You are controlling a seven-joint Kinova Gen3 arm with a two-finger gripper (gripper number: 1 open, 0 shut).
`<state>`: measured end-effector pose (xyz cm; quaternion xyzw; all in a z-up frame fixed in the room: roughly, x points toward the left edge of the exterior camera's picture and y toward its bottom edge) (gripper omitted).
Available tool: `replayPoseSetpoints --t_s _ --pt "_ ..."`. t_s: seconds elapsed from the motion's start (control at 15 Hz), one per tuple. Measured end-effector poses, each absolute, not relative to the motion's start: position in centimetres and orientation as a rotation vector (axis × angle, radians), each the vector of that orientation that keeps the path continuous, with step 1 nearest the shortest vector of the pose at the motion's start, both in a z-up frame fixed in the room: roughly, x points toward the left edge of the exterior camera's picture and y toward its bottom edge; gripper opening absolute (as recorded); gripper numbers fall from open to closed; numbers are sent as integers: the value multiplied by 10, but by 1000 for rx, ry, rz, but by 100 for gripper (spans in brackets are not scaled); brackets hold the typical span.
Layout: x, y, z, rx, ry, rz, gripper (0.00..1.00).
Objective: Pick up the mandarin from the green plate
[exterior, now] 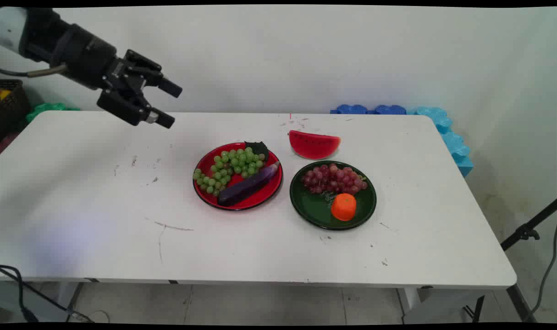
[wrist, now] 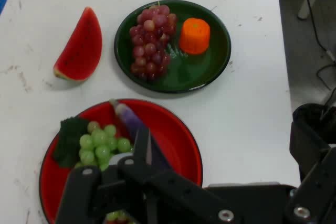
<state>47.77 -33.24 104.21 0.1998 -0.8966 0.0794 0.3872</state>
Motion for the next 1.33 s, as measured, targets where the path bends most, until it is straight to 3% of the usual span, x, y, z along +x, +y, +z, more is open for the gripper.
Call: replayPoseSetpoints --t_s 0.8,1.33 --pt "370 -351 1056 549 -2270 211 100" --pt "260 -374 1007 695 -2326 193 100"
